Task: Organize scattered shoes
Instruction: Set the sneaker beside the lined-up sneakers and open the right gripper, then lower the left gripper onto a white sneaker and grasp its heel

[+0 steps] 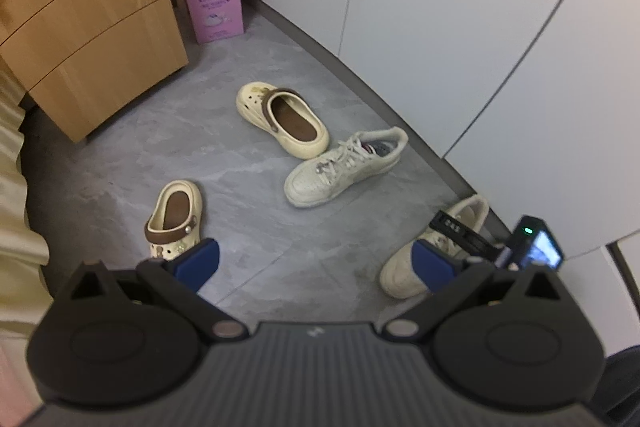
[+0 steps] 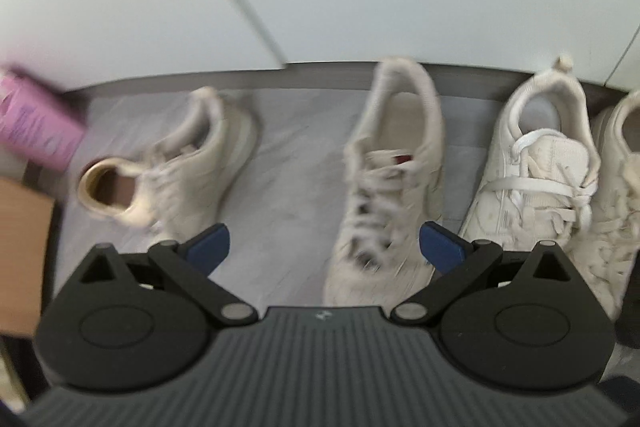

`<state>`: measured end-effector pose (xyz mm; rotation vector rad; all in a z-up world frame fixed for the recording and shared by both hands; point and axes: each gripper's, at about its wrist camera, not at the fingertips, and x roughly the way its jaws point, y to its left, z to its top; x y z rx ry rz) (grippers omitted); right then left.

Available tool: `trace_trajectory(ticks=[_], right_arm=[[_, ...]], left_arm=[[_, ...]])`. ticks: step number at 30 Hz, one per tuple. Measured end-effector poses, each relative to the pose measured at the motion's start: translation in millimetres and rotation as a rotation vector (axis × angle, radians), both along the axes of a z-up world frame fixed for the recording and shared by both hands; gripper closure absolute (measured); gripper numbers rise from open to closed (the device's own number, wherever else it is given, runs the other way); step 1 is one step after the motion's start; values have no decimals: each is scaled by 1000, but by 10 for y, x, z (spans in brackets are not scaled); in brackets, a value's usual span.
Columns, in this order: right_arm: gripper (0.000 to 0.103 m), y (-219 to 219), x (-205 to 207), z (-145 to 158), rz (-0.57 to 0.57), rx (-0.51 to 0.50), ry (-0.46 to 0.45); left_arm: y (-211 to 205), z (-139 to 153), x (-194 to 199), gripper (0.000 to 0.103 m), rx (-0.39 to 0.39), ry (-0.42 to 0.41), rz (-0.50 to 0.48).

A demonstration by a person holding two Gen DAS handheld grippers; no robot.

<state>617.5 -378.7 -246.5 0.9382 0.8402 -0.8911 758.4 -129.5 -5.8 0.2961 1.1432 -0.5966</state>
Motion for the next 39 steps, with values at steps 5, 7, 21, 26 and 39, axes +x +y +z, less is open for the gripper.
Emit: trace_trajectory(ticks=[5,7,21,26,39], right_arm=[[0,188,45,896,125,-47,-56],[0,233,26,1219,149,-69,-82],[0,-56,-410,2643,141,-171,-427],[0,-100,-512,2397,99,-12,-527],[0,-245,-124,2004,162,0,-416]], left_arm=[[56,64,89,0,-14,-10,43],[72,84,101,0,-34,-11,44],[-459,-464,32,0,-43,-262,-300],[-1114,-1483,247,1,61,-271,-530],[-2571,-3551,960,5,179,-222,-787]])
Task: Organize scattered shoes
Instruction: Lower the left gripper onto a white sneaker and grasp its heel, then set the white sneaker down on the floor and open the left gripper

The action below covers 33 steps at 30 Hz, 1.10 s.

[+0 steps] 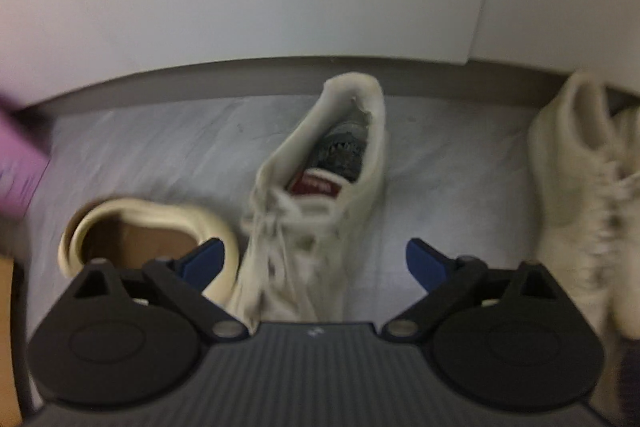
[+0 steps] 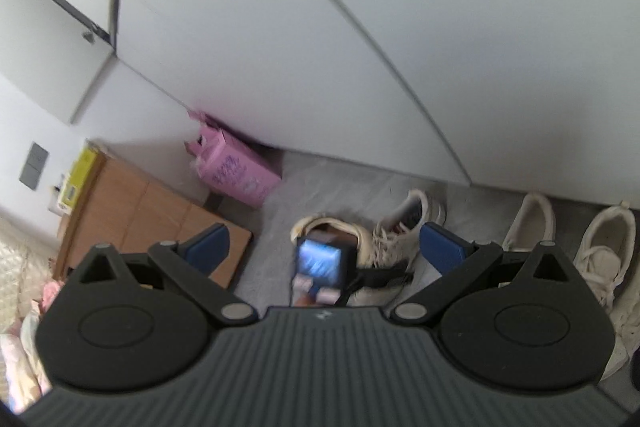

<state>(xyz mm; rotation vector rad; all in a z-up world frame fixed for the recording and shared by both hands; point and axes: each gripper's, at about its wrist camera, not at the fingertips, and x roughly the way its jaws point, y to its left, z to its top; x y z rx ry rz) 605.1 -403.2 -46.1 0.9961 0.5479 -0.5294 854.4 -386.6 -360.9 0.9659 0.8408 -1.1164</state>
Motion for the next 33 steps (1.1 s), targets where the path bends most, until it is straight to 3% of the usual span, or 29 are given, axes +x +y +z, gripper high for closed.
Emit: trace_trajectory(ticks=[3,6,11,16,21,27,30,33], right_arm=[[0,-90,217,-152,0,63,10],[0,-101,355,-193,11,51,16],[0,-60,394,-222,14,72,20],[0,46,295,-192,20,108,13],[0,126,174,-88,24,99,-16],[0,214,135,-28,37,107,-41],[0,279,157,10,56,88,-49],[0,342,209,10,83,75,-43]], left_arm=[[-183,-187,178,9,11,45,0],[-277,-304,278,10,18,106,-15],[-297,-418,281,13,32,108,-11],[-269,-303,334,22,78,140,190],[-22,-218,392,23,149,188,322],[573,-145,420,27,215,315,576],[887,-97,344,28,231,374,667],[1142,-71,204,28,209,382,692]])
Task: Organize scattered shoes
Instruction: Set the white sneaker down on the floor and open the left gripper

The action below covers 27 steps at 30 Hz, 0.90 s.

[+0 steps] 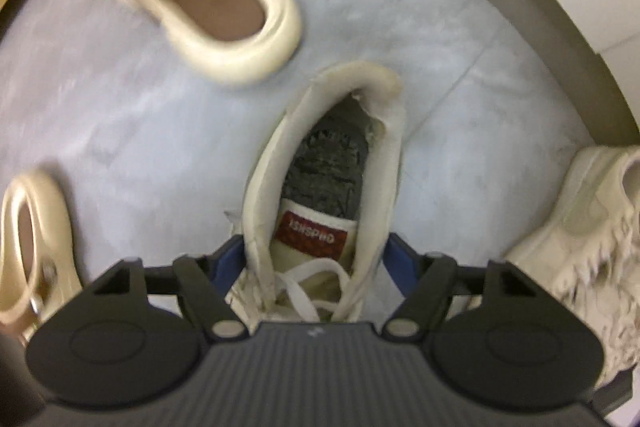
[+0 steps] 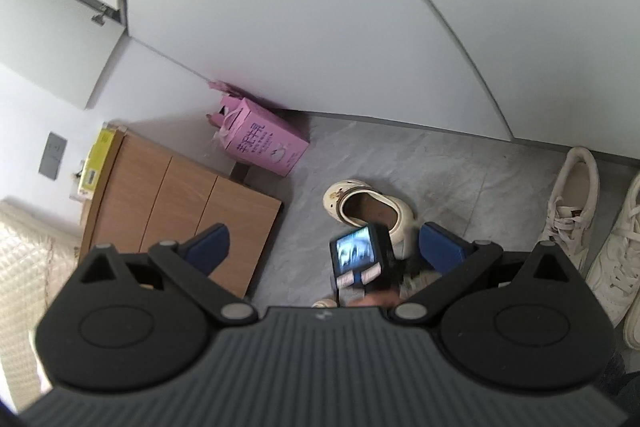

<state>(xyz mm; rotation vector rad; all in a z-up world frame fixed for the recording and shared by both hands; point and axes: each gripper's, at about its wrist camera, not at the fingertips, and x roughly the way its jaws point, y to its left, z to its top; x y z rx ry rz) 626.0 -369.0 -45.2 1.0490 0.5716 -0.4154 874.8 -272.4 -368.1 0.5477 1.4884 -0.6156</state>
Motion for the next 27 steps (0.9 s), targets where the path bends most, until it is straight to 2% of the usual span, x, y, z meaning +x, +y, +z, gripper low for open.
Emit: trace_trajectory(ticks=[5,7,9,14,19,24,27], right_arm=[[0,61,74,-50,26,-22,39],[0,52,135,-71,50,-24,52],[0,38,185,-80,76,-34,65],[0,-41,180,-89,91,-46,92],[0,-108,103,-27,79,-99,110],[0,-22,11,-33,147,-94,110],[0,97,8,-44,210,-103,117]], left_arm=[[177,239,-160,21,-52,-47,43],[200,380,-210,13,-75,-69,61],[220,518,-264,11,-93,-89,72],[275,821,-435,9,-92,-114,48],[517,1126,-528,8,-94,-102,86],[722,1489,-604,8,-82,-162,70],[817,1667,-615,8,-108,-178,79]])
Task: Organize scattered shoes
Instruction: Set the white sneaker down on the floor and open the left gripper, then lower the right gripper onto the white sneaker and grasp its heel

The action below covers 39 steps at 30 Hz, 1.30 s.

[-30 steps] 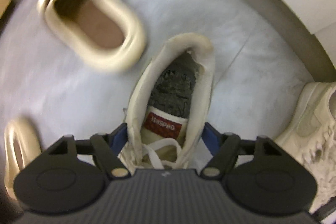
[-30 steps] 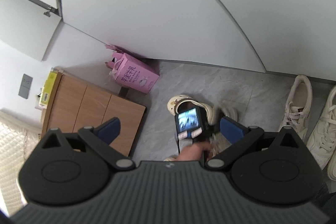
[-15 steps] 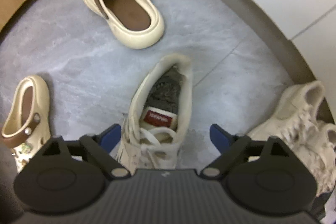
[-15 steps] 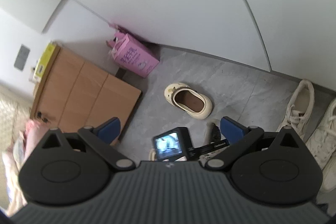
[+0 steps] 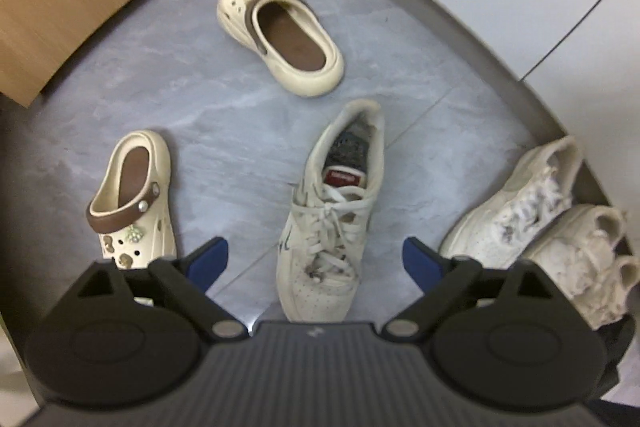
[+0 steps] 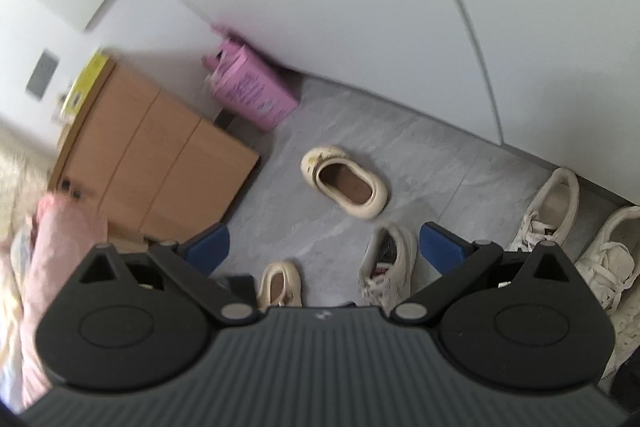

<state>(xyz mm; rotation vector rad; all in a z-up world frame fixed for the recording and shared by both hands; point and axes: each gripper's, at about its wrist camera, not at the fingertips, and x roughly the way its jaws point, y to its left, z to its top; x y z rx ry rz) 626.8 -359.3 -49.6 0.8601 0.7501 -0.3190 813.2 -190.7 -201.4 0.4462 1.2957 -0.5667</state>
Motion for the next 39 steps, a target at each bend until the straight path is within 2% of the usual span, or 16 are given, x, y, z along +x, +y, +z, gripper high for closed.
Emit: trace_trajectory(ticks=[6,9,12,13,16,18,23,26,29,32,39], right_arm=[[0,186,-3,-16,66,-45,15],[0,175,-34,-20,66,-49,16],[0,192,-55,-47,88,-59,29],[0,206,-67,-57,97,-65,32],[0,243,-82,-85,110,-83,40],[0,296,-107,-146,120,-92,57],[0,491,-183,-318,129,-132,117],[0,602,-261,-369,134,-152,104],[0,694,-295,-451,140,-202,128],[0,716,-340,-616,125,-186,169],[0,809,-358,-700,142,-219,176]], left_arm=[[266,474,22,8,-39,-27,37],[372,720,21,7,20,-89,37],[527,935,20,6,-10,-89,72],[571,1002,13,3,-22,-84,80],[631,1148,-65,1,-76,-37,49],[640,1240,-144,1,-89,-49,37],[668,1370,-327,1,-104,-90,29],[714,1441,-402,0,-122,-102,41],[764,1552,-453,0,-155,-125,60],[767,1632,-497,0,-177,-151,64],[648,1692,-551,0,-185,-168,28]])
